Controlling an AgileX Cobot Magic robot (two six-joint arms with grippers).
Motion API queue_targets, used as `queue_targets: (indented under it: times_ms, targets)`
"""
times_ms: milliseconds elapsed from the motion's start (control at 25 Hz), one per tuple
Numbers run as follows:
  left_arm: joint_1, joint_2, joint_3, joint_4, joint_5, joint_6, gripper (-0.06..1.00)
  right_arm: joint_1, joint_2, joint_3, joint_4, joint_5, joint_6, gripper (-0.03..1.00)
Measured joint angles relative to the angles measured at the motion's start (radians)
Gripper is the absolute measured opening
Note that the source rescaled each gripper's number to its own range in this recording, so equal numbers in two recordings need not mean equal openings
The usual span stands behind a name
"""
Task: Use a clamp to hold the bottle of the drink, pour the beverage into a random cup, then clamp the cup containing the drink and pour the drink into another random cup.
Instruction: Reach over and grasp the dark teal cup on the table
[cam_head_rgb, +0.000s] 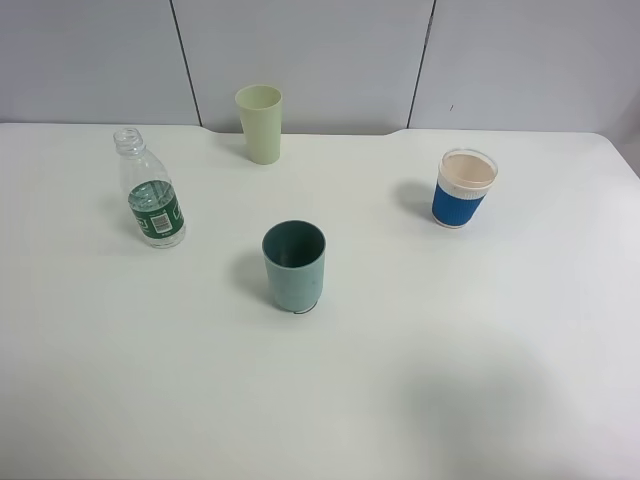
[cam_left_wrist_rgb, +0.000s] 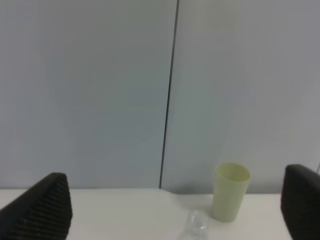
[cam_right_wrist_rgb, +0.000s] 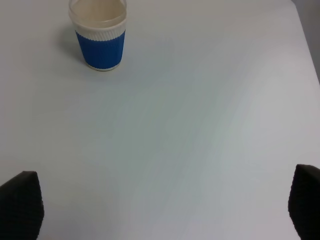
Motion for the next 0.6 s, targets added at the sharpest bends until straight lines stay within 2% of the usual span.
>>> queue_targets:
  times_ms: [200,400,600]
  targets:
    - [0.000,-0.121,-0.035,0.001,0.103,0.024,0.69,0.000,0.000,0.000,0.000,0.000,0.000,1.00]
    - [0.000,-0.132,-0.053,0.015,0.243,0.083,0.69,0.000,0.000,0.000,0.000,0.000,0.000,1.00]
    - [0.014,-0.132,-0.063,0.008,0.351,0.096,0.70,0.000,0.000,0.000,0.000,0.000,0.000,1.00]
